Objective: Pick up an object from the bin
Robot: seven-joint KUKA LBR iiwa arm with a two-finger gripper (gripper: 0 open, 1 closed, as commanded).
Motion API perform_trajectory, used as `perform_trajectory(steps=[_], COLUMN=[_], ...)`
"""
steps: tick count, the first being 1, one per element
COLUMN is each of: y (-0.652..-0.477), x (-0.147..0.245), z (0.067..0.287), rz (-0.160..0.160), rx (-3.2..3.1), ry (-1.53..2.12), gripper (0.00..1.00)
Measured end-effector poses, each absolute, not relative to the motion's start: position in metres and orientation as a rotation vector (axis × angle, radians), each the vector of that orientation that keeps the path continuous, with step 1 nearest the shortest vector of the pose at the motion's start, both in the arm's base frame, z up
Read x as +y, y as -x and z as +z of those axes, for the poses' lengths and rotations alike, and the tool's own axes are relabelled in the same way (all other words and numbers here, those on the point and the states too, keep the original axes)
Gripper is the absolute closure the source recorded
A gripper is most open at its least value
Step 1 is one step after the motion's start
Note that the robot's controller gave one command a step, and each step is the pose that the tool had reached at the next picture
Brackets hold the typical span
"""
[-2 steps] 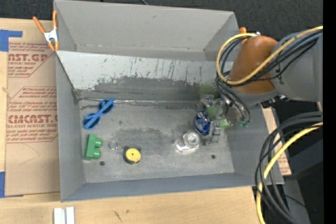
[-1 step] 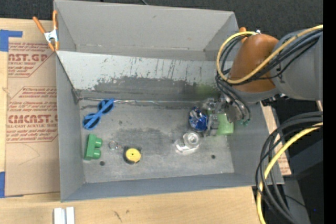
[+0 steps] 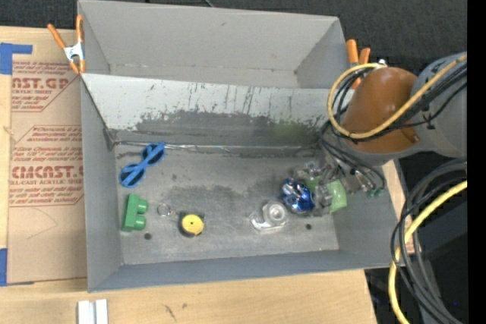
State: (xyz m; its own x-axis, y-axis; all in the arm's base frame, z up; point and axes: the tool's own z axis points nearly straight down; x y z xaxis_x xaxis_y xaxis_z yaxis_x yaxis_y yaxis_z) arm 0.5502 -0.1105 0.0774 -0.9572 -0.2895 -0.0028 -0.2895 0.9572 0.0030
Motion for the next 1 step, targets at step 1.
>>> perform_trajectory(steps=[1], y=[-0.5083], x=[-0.1193], z=[0.2254], rz=[-0.006], rx=[3.086], ry=[0.544], gripper=[1.00])
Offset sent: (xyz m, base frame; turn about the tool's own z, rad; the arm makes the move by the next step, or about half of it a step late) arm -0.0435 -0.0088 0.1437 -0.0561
